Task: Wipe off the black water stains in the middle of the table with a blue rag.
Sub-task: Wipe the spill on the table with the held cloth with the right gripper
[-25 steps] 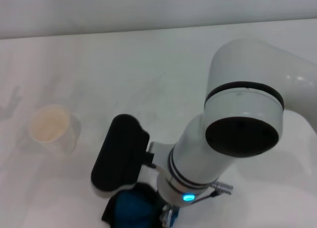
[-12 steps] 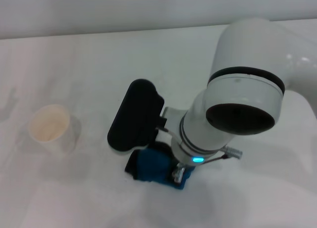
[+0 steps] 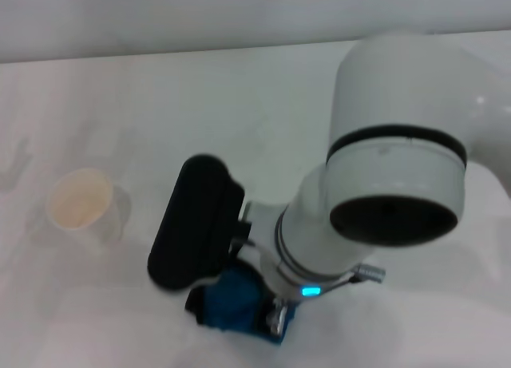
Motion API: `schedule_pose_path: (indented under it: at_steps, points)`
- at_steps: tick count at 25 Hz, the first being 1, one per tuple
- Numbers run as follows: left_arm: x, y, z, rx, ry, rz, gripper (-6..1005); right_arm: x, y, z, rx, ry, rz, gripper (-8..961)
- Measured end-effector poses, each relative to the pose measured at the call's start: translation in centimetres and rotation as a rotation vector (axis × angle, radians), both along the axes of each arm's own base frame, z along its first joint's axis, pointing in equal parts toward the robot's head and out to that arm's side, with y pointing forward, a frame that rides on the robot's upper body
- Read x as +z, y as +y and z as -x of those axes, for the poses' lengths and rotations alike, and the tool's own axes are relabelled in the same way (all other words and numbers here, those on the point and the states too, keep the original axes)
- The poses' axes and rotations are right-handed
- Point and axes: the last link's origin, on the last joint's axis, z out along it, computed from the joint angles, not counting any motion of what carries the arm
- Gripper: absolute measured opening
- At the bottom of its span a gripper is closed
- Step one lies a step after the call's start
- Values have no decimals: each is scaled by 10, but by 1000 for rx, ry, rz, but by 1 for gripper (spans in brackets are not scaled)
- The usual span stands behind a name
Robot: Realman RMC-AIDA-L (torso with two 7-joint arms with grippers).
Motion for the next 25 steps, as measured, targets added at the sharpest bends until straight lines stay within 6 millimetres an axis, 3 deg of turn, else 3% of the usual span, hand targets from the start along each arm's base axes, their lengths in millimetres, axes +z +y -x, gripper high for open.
schedule_pose_path:
  at_steps: [11, 17, 25]
  points:
    - [-1, 2, -2, -8, 3, 7, 877, -18, -39, 17, 33, 85, 163, 79]
    - [-2, -1, 0, -1, 2, 8, 877, -22, -20, -2, 27, 39, 99, 79]
    - [-2, -5, 3, 11, 1, 6, 877, -10, 18, -18, 79, -61, -43, 78]
